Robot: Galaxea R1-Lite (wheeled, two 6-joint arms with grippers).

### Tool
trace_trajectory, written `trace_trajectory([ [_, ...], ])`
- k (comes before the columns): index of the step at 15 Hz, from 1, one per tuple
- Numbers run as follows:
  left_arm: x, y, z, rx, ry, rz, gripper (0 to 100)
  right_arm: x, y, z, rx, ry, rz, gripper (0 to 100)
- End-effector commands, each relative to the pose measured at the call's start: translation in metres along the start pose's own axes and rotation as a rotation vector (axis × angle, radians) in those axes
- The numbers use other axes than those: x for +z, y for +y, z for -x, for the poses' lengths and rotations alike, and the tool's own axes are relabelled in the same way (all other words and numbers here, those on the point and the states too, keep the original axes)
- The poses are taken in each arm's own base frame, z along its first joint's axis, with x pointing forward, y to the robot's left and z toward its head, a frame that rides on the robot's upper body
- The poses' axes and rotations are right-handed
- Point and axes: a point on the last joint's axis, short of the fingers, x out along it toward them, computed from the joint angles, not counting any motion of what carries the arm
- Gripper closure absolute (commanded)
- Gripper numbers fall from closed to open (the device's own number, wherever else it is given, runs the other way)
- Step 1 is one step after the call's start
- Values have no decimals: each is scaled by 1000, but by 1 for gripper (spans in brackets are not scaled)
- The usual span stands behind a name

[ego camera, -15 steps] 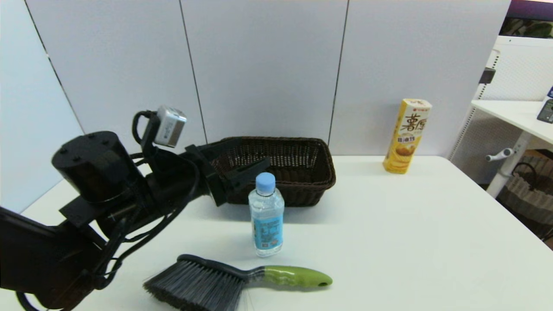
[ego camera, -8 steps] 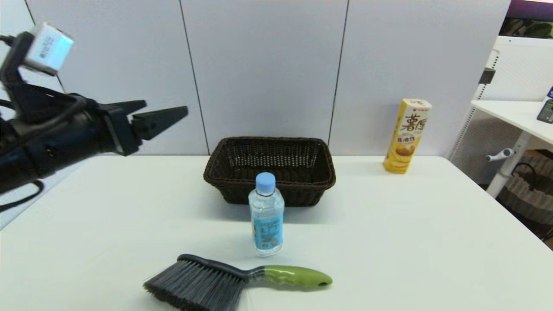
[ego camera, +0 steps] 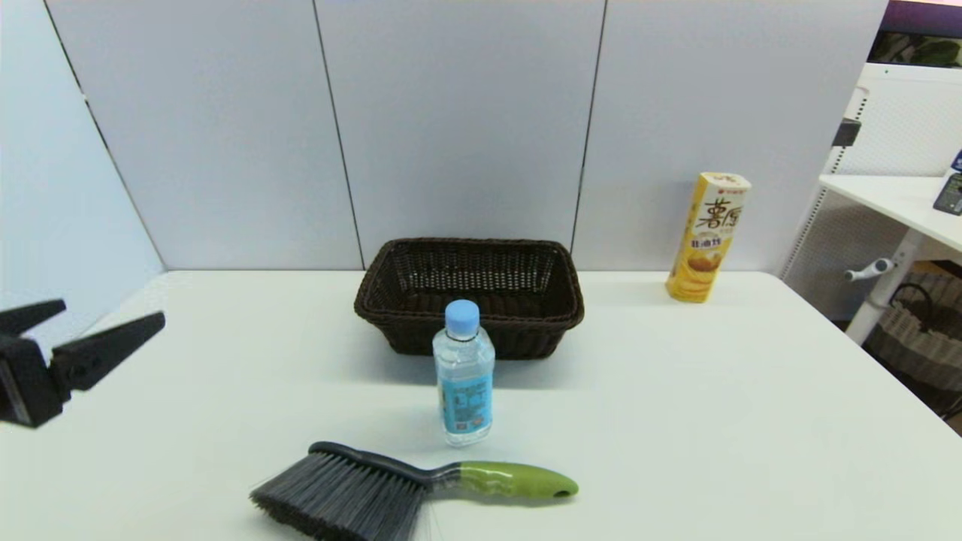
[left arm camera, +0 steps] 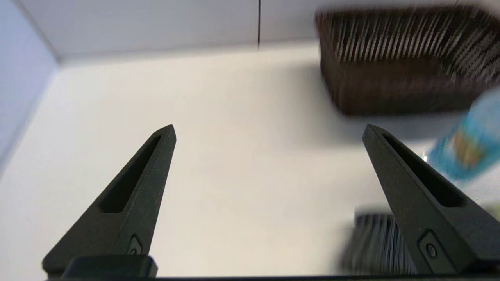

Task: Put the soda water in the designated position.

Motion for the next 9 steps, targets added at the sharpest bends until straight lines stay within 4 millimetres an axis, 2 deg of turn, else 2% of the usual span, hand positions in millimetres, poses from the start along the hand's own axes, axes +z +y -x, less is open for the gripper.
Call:
trace_trajectory([
  [1,-85,-6,39,113,-36,27,0,1,0,0,1,-1,1,0],
  [4,-125,-10,55,115,-84,37,0,0,0,0,1,1,1,0],
  [6,-142,-13,69,115,-72,37,0,0,0,0,1,1,1,0],
  [9,-157,-14,80,125,-91,30,0,0,0,0,1,1,1,0],
])
